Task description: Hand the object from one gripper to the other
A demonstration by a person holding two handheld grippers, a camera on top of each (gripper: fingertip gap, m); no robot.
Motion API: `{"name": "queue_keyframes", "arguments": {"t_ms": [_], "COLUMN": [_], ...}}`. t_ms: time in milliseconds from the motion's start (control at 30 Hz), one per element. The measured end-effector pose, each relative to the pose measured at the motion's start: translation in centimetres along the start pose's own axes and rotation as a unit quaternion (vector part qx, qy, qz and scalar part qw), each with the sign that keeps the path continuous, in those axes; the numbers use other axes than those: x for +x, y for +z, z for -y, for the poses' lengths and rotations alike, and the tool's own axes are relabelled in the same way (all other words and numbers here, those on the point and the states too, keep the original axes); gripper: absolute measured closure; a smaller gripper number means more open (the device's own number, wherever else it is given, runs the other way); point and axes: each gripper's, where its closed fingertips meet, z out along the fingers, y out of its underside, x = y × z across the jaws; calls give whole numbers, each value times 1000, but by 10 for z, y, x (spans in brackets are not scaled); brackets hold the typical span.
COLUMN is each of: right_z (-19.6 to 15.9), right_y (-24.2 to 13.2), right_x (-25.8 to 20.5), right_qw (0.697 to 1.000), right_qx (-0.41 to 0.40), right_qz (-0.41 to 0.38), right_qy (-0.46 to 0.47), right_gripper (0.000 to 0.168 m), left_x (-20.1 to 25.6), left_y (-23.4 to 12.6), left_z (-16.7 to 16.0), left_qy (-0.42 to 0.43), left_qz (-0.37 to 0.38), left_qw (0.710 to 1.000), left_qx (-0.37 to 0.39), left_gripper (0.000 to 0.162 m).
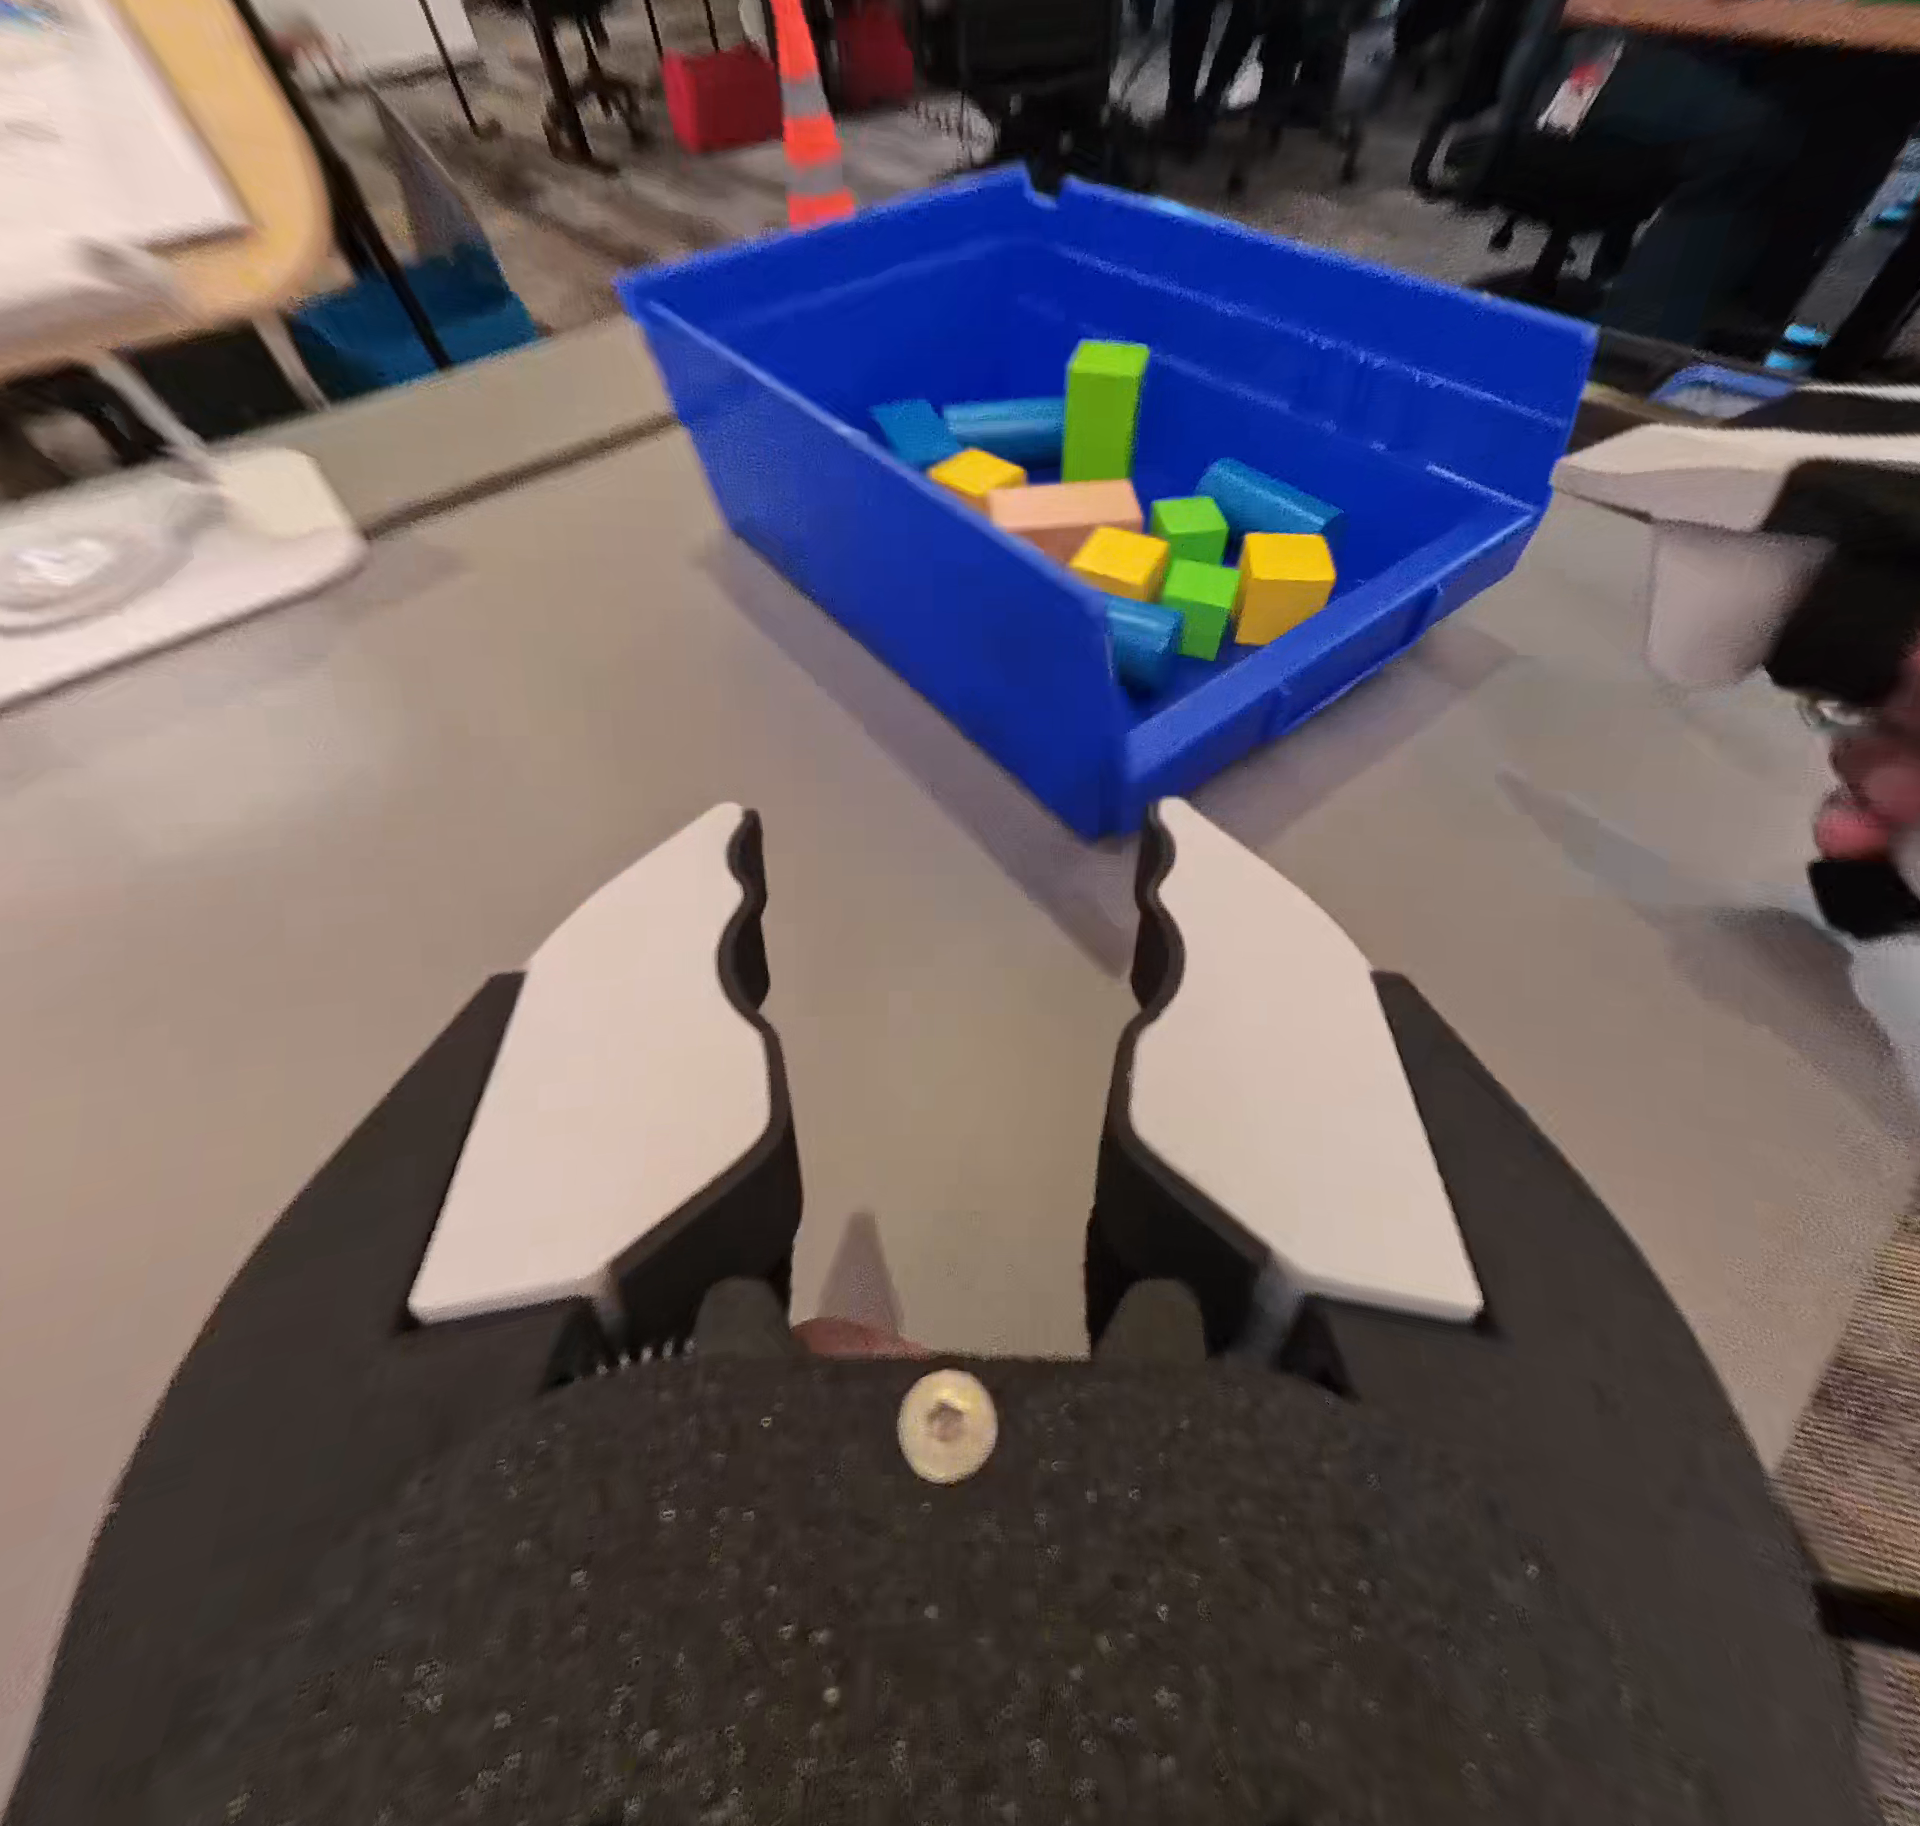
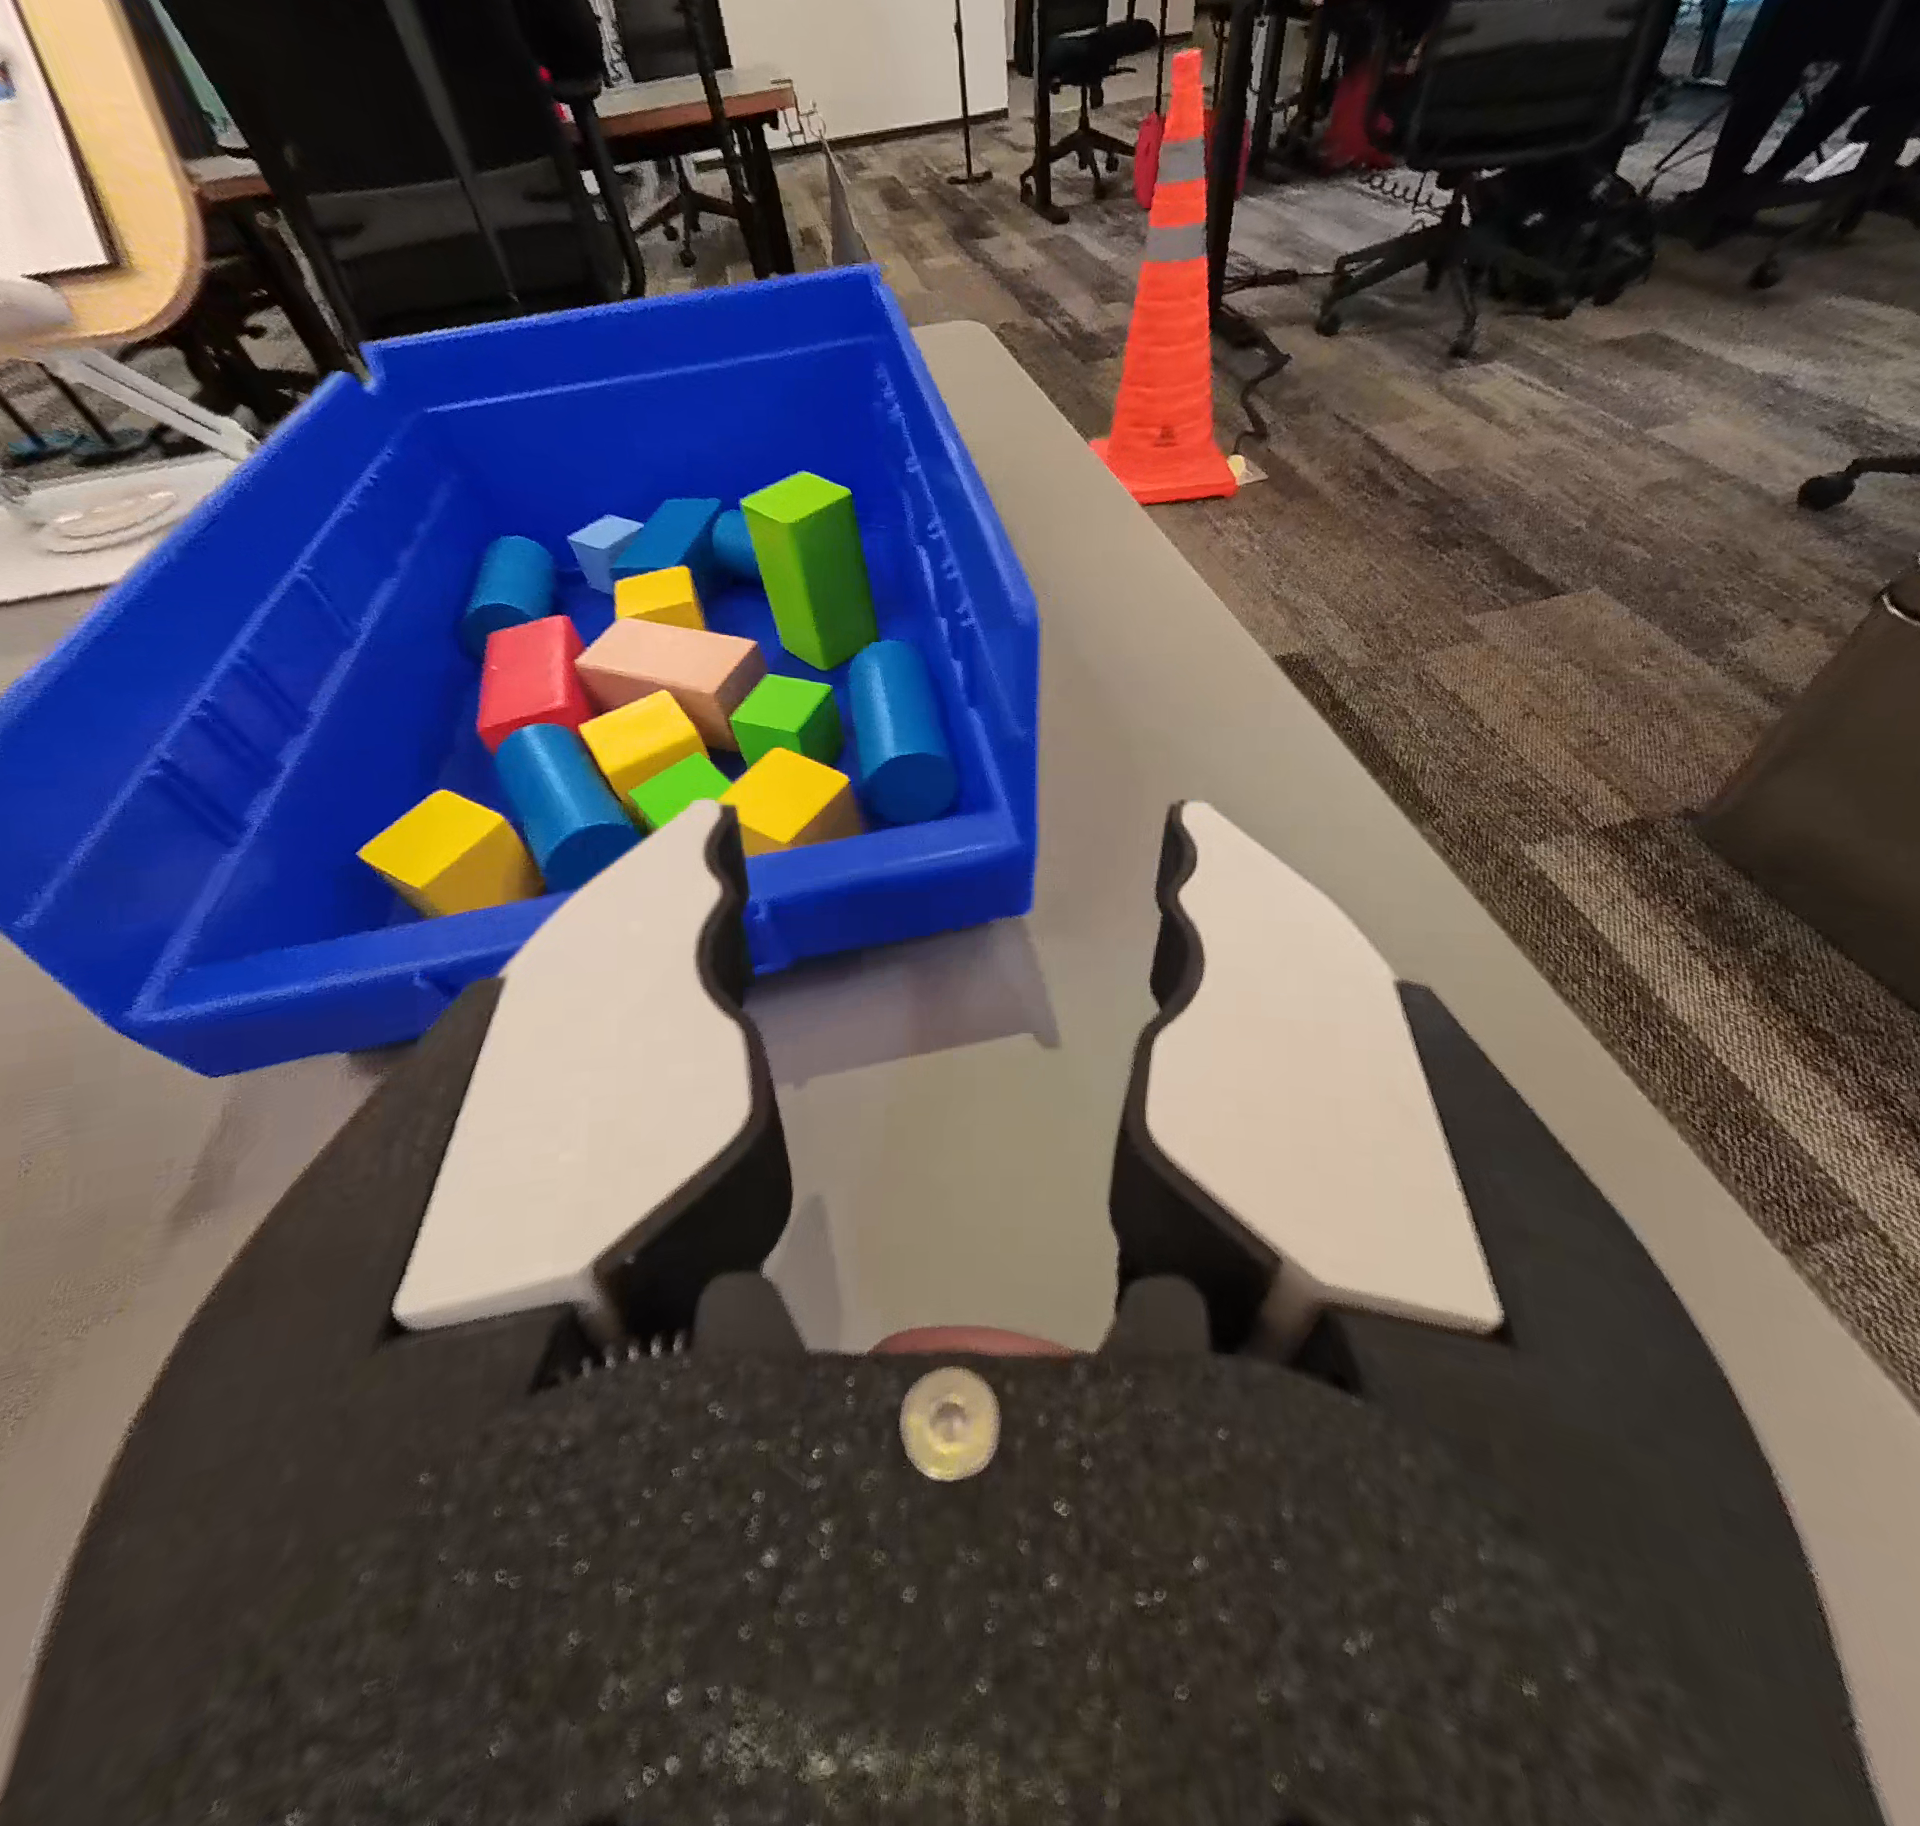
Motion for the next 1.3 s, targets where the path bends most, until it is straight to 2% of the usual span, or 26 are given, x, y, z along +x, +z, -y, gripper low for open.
{"name": "queue_keyframes", "arguments": {"t_ms": [67, 167, 200, 233, 300, 400, 467, 500, 567, 600, 633, 700, 867, 933, 1067, 1167, 1300], "right_z": [-2, -3, -3, -4, -7, -11, -16, -18, -17, -15, -12, -14, -11, -5, 15, 16, -19], "right_y": [0, 3, 5, 9, 17, 28, 35, 37, 38, 38, 37, 39, 26, 16, -3, -13, -13], "right_x": [6, 10, 10, 9, 5, -3, -9, -5, 1, -5, -13, -36, -81, -111, -188, -256, -333], "right_qw": [1000, 1000, 1000, 999, 999, 999, 998, 997, 994, 995, 997, 998, 997, 996, 997, 995, 991], "right_qx": [-5, -8, -9, -12, -22, -38, -53, -60, -65, -58, -50, -52, -67, -63, -8, 7, -39], "right_qz": [-4, -1, 4, 8, 13, 8, -6, -38, -91, -77, -61, -8, 26, 38, 74, 101, 125], "right_qy": [6, 21, 27, 33, 38, 36, 28, 21, 3, -5, -1, 28, 34, 46, 33, 25, 16], "right_gripper": [91, 91, 92, 92, 92, 97, 103, 107, 122, 127, 132, 162, 165, 166, 166, 166, 165], "left_x": [17, 25, 23, 22, 19, -1, -7, -9, -13, -16, -19, -27, -61, -85, -142, -192, -245], "left_y": [43, 87, 97, 104, 106, 98, 94, 92, 86, 83, 79, 70, 31, 5, -58, -104, -141], "left_z": [-2, -7, -8, -7, -6, -7, -8, -9, -11, -13, -14, -17, -6, 4, 15, 0, -54], "left_qy": [-29, -72, -80, -91, -120, -113, -115, -112, -108, -106, -106, -108, -117, -105, -72, -76, -106], "left_qz": [0, 10, 20, 20, 17, 94, 107, 112, 112, 112, 114, 119, 121, 134, 177, 212, 228], "left_qw": [999, 995, 994, 993, 990, 985, 983, 983, 983, 984, 983, 983, 983, 984, 982, 974, 967], "left_qx": [-35, -65, -70, -70, -73, -92, -93, -94, -95, -94, -94, -93, -70, -55, -17, -16, -45], "left_gripper": [93, 95, 101, 113, 128, 151, 154, 156, 158, 158, 158, 158, 158, 158, 158, 159, 159]}}
